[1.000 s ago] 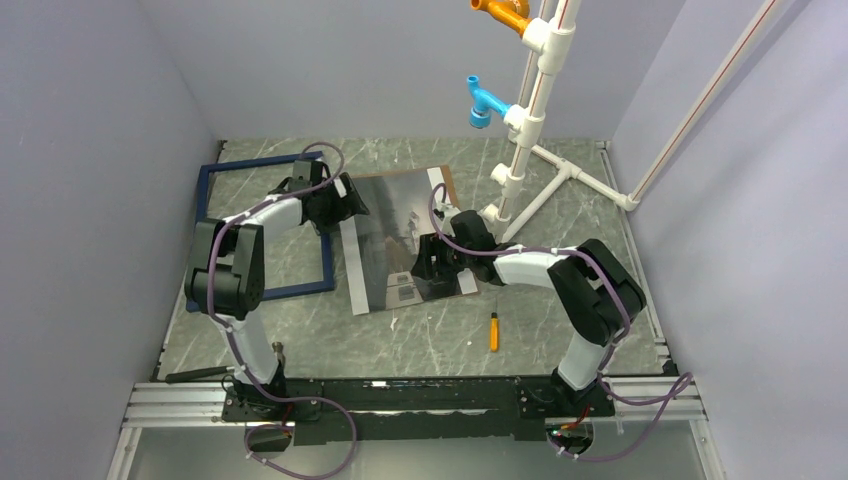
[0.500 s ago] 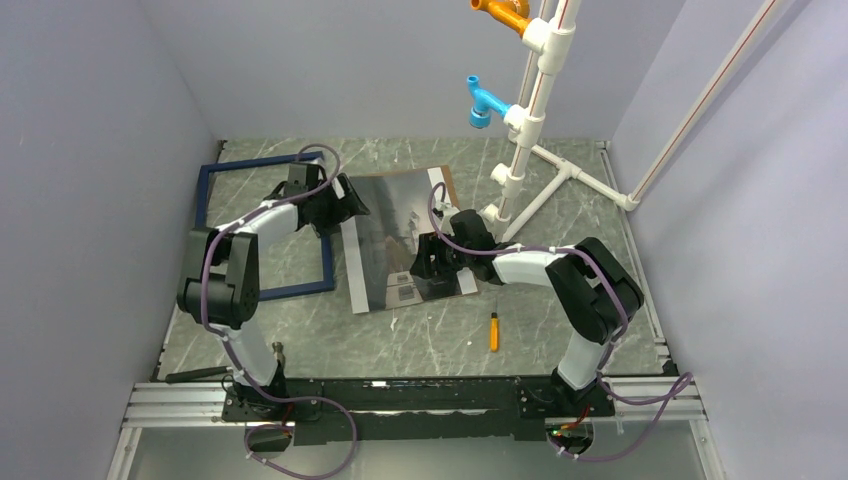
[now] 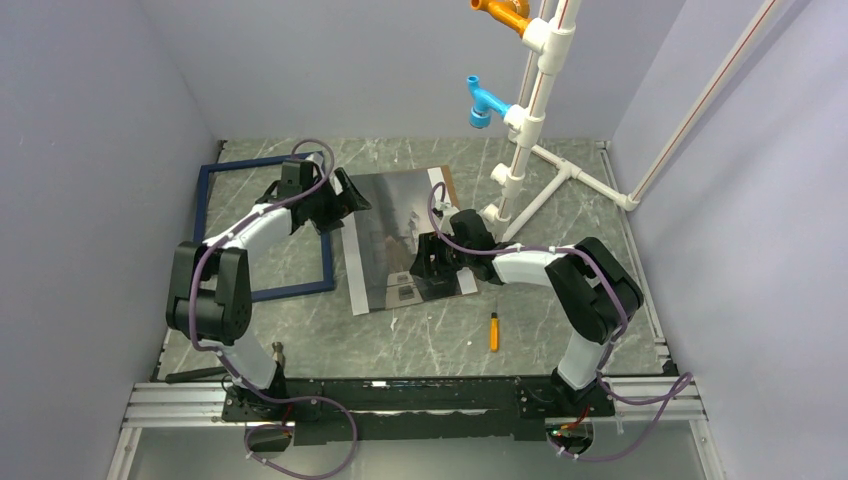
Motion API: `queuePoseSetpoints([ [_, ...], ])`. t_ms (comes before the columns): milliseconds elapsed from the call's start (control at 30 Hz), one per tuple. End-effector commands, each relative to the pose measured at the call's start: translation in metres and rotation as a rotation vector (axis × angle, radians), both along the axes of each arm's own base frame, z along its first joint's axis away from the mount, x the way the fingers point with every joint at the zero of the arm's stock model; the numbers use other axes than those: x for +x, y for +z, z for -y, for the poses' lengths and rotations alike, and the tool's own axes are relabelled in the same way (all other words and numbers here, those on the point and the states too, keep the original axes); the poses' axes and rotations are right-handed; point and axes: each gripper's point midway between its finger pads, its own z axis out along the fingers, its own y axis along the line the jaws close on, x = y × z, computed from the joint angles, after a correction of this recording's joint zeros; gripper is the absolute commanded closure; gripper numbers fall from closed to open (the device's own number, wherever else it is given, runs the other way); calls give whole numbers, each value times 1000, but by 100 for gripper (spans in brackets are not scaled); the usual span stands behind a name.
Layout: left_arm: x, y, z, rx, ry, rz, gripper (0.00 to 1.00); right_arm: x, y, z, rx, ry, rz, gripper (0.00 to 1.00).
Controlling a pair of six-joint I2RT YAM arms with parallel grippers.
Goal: Take the photo out of the frame
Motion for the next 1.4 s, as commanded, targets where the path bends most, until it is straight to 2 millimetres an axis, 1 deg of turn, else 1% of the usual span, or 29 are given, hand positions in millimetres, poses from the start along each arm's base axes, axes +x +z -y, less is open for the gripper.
queuePoseSetpoints([
  [0, -10, 21, 19, -70, -55, 25, 1, -17, -34, 15, -90, 1, -99, 32],
  [100, -12, 19, 23, -77, -63, 22, 1, -18, -34, 15, -88, 3, -98, 32],
  [167, -14, 14, 25, -80, -67, 8, 1, -18, -34, 14, -88, 6, -98, 32],
  [300, -15, 9, 29, -87, -76, 0, 9, -18, -33, 14, -85, 12, -93, 31],
  [433, -17, 0, 24, -49, -81, -10, 29, -17, -31, 14, -83, 20, -83, 29],
  [567, -15, -8, 18, 14, -90, -30, 45, -17, -30, 13, -84, 26, -74, 28],
  [600, -14, -10, 16, 25, -90, -34, 49, -16, -29, 14, -84, 26, -69, 28],
  [700, -13, -16, 14, 42, -97, -41, 55, -16, -24, 12, -73, 31, -52, 27],
  [833, -11, -25, 12, 37, -104, -63, 72, -15, -20, 12, -69, 36, -40, 27],
  [967, -9, -30, 10, 55, -109, -80, 82, -16, -17, 12, -71, 43, -31, 25],
  [1067, -8, -34, 9, 59, -115, -91, 90, -17, -15, 11, -77, 51, -16, 21],
  [1133, -8, -36, 10, 47, -120, -100, 98, -17, -13, 10, -87, 58, -3, 19],
  [1167, -8, -36, 10, 41, -121, -102, 100, -17, -11, 9, -94, 63, 7, 18],
  [1300, -9, -38, 10, 22, -119, -113, 100, -21, -1, 5, -172, 92, 102, 10],
  [1367, -9, -36, 12, 7, -118, -112, 100, -31, 5, -3, -237, 131, 183, 7],
])
